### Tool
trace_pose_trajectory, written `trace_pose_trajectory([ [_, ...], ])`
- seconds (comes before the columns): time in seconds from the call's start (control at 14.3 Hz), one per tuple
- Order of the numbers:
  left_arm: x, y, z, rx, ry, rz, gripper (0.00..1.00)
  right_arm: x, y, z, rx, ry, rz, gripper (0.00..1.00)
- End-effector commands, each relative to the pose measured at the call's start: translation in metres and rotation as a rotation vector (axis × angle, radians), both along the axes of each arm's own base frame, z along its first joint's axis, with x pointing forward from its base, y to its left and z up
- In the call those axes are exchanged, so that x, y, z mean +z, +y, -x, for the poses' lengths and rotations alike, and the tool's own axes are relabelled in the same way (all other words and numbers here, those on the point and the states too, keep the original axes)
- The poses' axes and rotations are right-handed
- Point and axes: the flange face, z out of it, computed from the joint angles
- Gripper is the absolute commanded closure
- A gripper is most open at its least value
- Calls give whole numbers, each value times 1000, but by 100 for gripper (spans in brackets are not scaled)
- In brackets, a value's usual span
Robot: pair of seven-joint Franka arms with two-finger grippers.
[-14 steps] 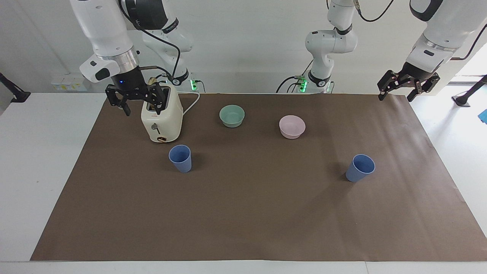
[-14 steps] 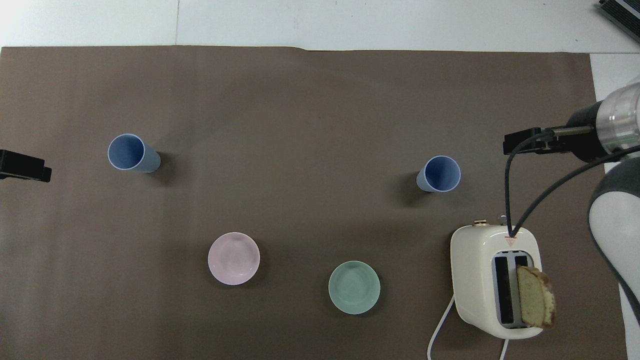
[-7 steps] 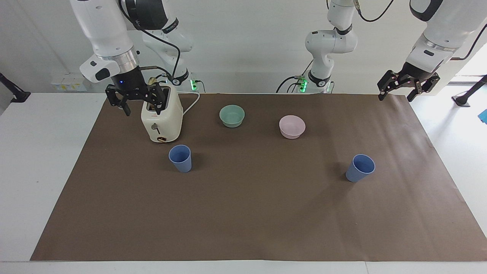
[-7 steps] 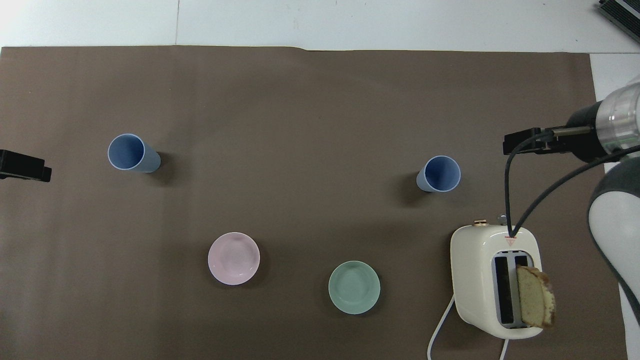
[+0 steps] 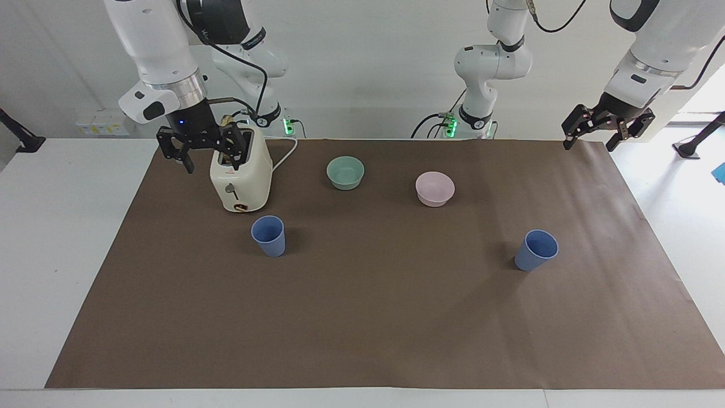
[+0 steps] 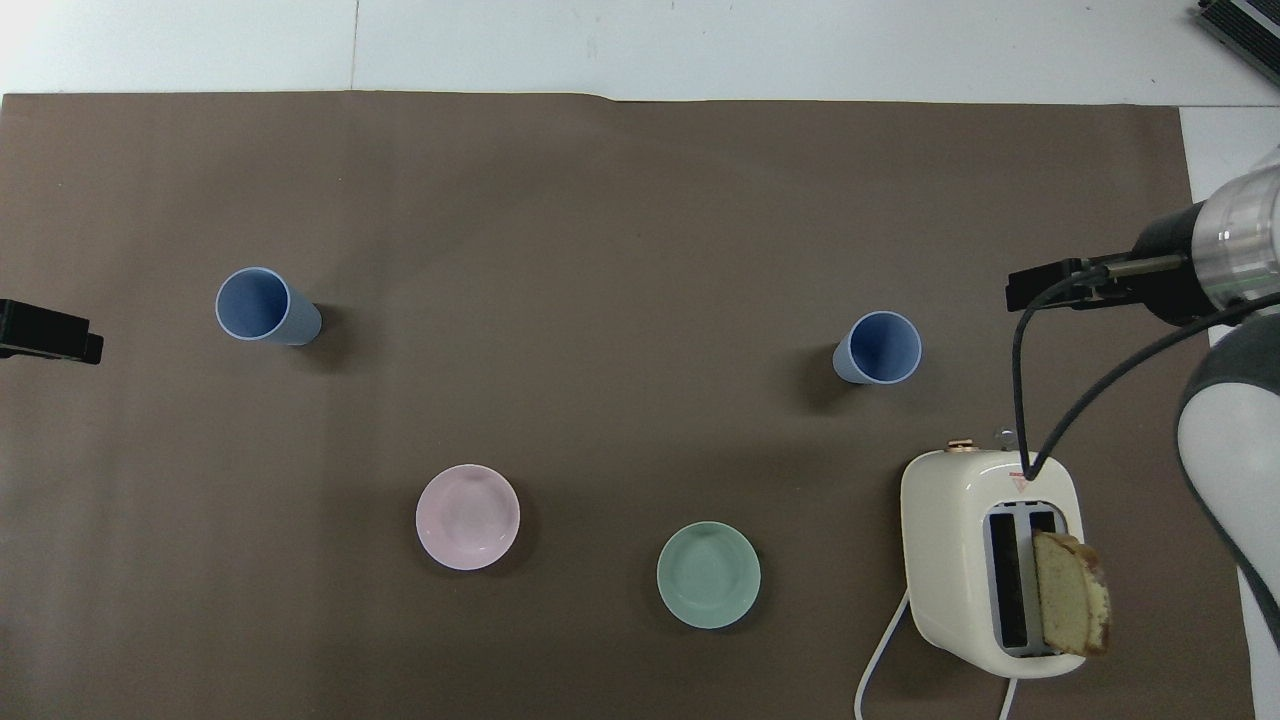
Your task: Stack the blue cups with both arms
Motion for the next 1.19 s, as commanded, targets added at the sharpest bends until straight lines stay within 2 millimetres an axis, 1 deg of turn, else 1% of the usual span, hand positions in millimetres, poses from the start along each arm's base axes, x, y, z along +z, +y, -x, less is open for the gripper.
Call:
trace_pose_trajectory([
  [0.0, 7, 2, 2, -4, 3, 11, 0, -1, -4, 2, 27, -14, 15, 0],
  [0.28, 7, 2, 1, -7, 0, 11, 0, -2, -2, 3, 32, -12, 17, 0],
  [0.77, 7, 0, 1, -12, 0, 11, 0, -1, -15, 1, 16, -24, 27, 0],
  [1.12, 6, 0, 1, -13, -2, 11, 0, -2, -16, 1, 13, -20, 26, 0],
])
